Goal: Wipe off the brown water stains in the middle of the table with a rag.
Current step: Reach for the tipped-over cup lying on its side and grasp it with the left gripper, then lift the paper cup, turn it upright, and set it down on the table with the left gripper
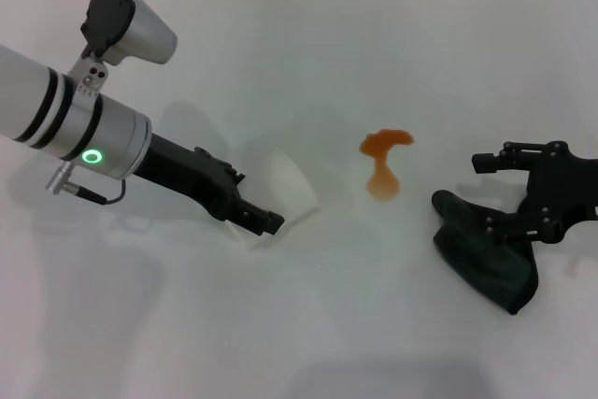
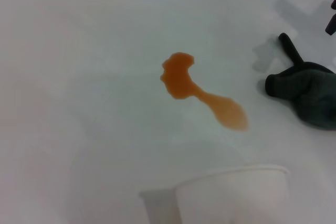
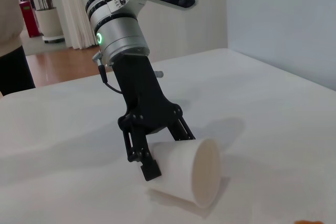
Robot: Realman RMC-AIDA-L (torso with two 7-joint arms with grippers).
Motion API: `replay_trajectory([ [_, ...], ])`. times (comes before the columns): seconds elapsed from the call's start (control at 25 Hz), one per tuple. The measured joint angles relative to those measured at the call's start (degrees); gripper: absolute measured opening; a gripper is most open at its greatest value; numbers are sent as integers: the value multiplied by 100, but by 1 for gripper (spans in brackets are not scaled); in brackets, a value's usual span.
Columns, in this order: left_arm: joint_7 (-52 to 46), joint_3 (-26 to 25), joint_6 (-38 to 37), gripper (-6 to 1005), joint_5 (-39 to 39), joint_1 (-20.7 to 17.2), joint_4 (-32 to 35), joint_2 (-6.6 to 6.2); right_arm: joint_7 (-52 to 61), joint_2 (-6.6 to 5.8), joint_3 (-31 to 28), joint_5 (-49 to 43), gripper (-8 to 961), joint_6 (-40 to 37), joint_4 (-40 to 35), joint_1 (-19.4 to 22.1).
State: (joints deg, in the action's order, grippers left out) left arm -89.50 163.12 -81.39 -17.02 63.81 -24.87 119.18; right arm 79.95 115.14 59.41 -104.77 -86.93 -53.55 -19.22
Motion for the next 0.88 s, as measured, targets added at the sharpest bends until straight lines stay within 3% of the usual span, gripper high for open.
replay_trajectory([
  [0.52,3,0,36,831,3,0,0,9,18,0,0,0,825,0,-15,9],
  [0.88,0,0,-30,705,143,84,-118,-11,5,0,-5,0,825,0,-21,17],
])
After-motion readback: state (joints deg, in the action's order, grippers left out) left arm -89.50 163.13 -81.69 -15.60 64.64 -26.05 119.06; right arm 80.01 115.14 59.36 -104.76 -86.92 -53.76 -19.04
